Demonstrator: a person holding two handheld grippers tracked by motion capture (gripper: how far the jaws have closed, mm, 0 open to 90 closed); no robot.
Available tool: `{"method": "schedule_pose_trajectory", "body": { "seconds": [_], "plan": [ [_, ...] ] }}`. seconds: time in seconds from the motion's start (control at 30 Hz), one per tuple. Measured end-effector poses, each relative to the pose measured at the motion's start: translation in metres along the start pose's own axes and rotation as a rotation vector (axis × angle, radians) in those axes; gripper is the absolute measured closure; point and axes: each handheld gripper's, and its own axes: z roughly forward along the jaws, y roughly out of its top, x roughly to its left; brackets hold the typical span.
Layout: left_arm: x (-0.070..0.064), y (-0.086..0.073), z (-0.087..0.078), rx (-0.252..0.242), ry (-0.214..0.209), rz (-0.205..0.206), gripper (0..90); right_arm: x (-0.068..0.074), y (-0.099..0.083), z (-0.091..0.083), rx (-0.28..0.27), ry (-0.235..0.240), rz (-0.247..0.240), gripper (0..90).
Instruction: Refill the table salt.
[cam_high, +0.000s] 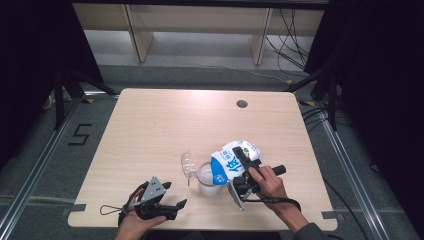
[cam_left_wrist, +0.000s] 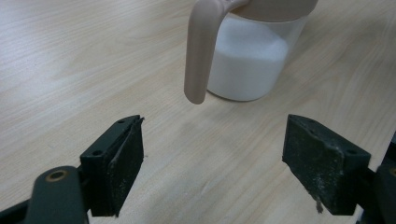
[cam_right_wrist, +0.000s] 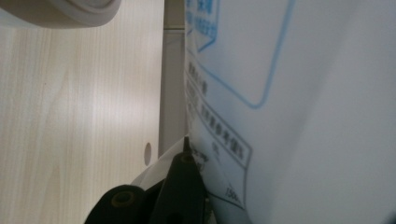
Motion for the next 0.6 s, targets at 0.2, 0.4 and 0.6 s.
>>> {"method": "schedule_pose_trajectory", "body": {
  "seconds": [0.2, 0.4, 0.6],
  "plan": [
    [-0.0003, -0.0002, 0.0005, -0.004, 0.0, -0.005, 20.0, -0.004, -0.0033, 0.0009, -0.02, 0.022, 0.05, 87.0],
    [-0.0005, 0.0, 0.0001, 0.008, 0.009, 0.002, 20.0, -0.0063, -0.0069, 0.002, -0.016, 0.044, 0.104, 87.5],
    [-0.0002, 0.0, 0.0, 0.01, 0.006, 0.003, 20.0, -0.007, -0.0086, 0.0031, -0.031, 0.061, 0.154, 87.6]
  ]
}}
